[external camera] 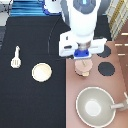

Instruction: Take the lid off the pot, put the pot on the plate, and use the tool to push the pot to the front of the table.

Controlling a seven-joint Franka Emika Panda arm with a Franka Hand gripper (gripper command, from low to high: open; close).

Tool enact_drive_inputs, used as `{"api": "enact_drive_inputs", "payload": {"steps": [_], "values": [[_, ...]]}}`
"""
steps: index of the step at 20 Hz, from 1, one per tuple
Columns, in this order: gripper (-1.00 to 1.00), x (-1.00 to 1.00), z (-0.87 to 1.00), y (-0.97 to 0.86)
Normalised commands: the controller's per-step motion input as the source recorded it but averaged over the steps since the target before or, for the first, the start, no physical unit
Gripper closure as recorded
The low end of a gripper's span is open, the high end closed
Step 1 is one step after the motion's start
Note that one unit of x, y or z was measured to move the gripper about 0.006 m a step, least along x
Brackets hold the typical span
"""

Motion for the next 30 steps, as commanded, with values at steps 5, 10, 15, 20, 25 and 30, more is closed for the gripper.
{"api": "enact_drive_inputs", "payload": {"steps": [5,10,15,20,25,30], "values": [[-1.0,-0.44,-0.6,0.26],[-1.0,-0.74,-0.46,0.08],[1.0,-0.36,-0.24,0.12],[1.0,0.0,0.08,0.22],[1.0,0.01,0.0,0.21],[1.0,0.0,-0.08,0.23]]}}
